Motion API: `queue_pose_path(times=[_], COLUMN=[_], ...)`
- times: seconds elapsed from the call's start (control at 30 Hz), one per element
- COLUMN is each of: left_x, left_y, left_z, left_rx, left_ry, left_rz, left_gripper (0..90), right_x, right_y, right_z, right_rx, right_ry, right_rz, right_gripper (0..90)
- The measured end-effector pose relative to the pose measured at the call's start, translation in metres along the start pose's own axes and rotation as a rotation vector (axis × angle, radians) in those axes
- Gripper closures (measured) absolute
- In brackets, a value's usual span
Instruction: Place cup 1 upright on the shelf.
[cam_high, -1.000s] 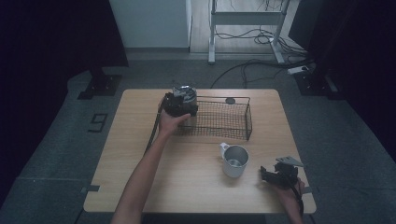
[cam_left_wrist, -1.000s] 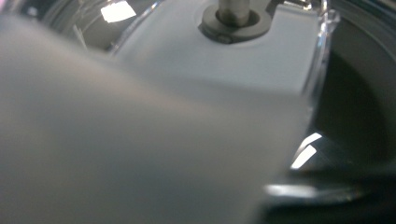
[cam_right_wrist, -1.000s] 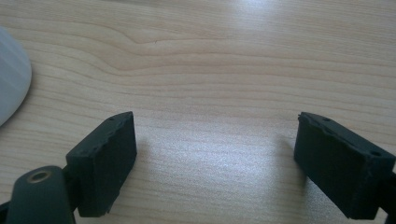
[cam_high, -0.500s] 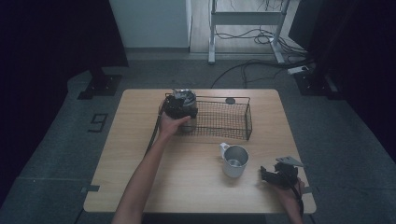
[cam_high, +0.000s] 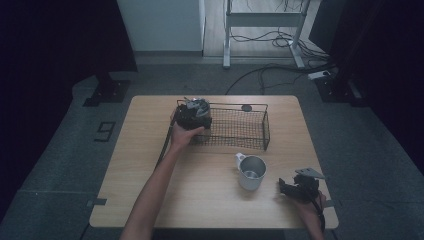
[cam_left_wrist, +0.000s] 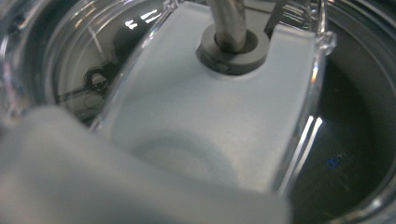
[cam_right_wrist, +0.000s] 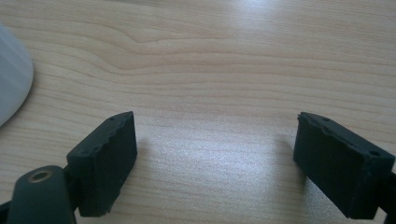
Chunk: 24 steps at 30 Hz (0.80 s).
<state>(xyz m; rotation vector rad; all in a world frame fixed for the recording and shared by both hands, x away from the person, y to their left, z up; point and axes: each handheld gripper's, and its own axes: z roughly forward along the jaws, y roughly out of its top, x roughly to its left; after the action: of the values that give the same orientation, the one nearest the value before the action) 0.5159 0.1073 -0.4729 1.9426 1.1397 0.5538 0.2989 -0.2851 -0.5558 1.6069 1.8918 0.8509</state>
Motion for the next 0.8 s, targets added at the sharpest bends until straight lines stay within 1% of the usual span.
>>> queue_pose_path(times=[0.07, 0.13, 0.2, 0.3, 0.43, 0.53, 0.6, 0.8], left_x=[0.0, 0.001, 0.001, 0.002, 0.002, 0.002, 0.003, 0.003], left_y=[0.001, 0.003, 0.005, 0.005, 0.006, 0.008, 0.009, 0.008], left_z=[-0.001, -0.005, -0.008, -0.011, -0.014, -0.02, -0.025, -0.034], left_rx=[-0.007, -0.026, -0.035, -0.032, -0.028, -0.046, -0.057, -0.067], left_ry=[0.004, -0.009, -0.002, -0.014, -0.011, -0.011, -0.02, -0.013], left_rz=[-0.013, -0.026, -0.022, -0.019, -0.014, -0.01, -0.014, -0.008], left_gripper=[1.1, 0.5, 0.0, 0.0, 0.0, 0.0, 0.0, 0.0], right_x=[0.0, 0.0, 0.0, 0.0, 0.0, 0.0, 0.0, 0.0], right_y=[0.0, 0.0, 0.0, 0.0, 0.0, 0.0, 0.0, 0.0], right_z=[0.0, 0.0, 0.0, 0.0, 0.0, 0.0, 0.0, 0.0], right_rx=[0.0, 0.0, 0.0, 0.0, 0.001, 0.0, 0.002, 0.002], right_ry=[0.0, 0.0, 0.0, 0.0, -0.001, 0.001, -0.001, -0.001], right_rz=[0.0, 0.0, 0.0, 0.0, -0.001, -0.002, -0.001, 0.0], right_gripper=[13.0, 13.0, 13.0, 13.0, 13.0, 12.9, 13.0, 13.0])
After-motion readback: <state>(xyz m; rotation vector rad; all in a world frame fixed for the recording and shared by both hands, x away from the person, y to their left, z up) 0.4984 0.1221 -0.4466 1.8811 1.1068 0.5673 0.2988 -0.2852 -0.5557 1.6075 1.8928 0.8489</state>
